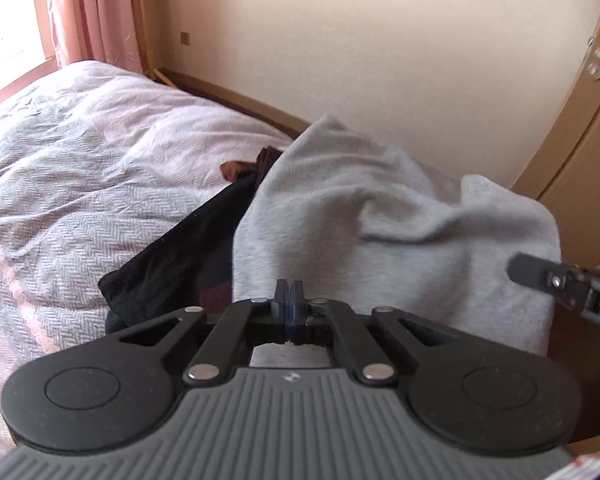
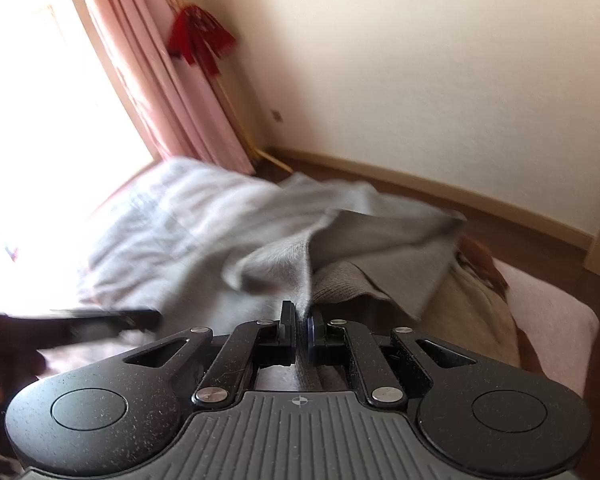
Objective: Fold clothes
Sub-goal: 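Close both grippers on the grey garment in the pile, then lift the grey skirt with both grippers and drop it on the open bed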
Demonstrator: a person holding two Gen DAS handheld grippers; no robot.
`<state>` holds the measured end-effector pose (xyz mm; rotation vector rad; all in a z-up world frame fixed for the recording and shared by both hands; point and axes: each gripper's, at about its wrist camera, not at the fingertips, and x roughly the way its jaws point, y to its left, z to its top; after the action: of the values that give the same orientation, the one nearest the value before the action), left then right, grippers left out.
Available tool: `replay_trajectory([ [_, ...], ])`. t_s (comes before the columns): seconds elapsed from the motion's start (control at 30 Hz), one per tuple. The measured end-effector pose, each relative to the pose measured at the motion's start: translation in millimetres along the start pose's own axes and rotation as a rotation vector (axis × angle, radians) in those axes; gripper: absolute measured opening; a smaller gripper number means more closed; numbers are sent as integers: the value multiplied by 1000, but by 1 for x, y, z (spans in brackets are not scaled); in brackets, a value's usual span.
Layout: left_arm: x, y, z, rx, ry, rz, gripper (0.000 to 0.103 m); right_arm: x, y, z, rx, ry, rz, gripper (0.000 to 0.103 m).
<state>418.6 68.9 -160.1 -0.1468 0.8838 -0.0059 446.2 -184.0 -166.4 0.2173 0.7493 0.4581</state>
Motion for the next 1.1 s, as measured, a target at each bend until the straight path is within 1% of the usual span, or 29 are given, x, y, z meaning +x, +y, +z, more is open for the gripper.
replay_trajectory([
  [0.07,-19,0,-2,-26,-39,-22,0,-16,20,8,-31,-41,61,1],
  [0.17,-48,8,-8,-75,-77,-19,0,-41,58,22,-94,-116,151,0],
  [0.23,-70,20,-14,-122,-102,3,0,-60,86,30,-147,-169,212,0],
  [0.3,-100,38,-24,-180,-135,33,0,-77,115,37,-186,-192,264,0],
  [0.43,-169,83,-51,-291,-195,145,0,-107,182,42,-269,-224,370,0],
  [0.53,-228,124,-82,-381,-234,234,0,-129,234,44,-317,-255,456,0],
  [0.63,-291,155,-121,-455,-267,328,0,-160,279,48,-335,-309,571,0],
  [0.7,-334,173,-151,-496,-294,390,2,-187,308,51,-326,-360,664,0],
  [0.8,-392,193,-196,-550,-325,457,3,-223,347,57,-298,-394,802,0],
  [0.9,-447,204,-242,-587,-353,520,3,-239,382,55,-251,-361,940,0],
  [1.0,-500,213,-286,-624,-384,589,3,-243,420,47,-190,-286,1071,0],
  [1.1,-545,220,-323,-663,-398,640,3,-245,469,32,-154,-202,1202,0],
])
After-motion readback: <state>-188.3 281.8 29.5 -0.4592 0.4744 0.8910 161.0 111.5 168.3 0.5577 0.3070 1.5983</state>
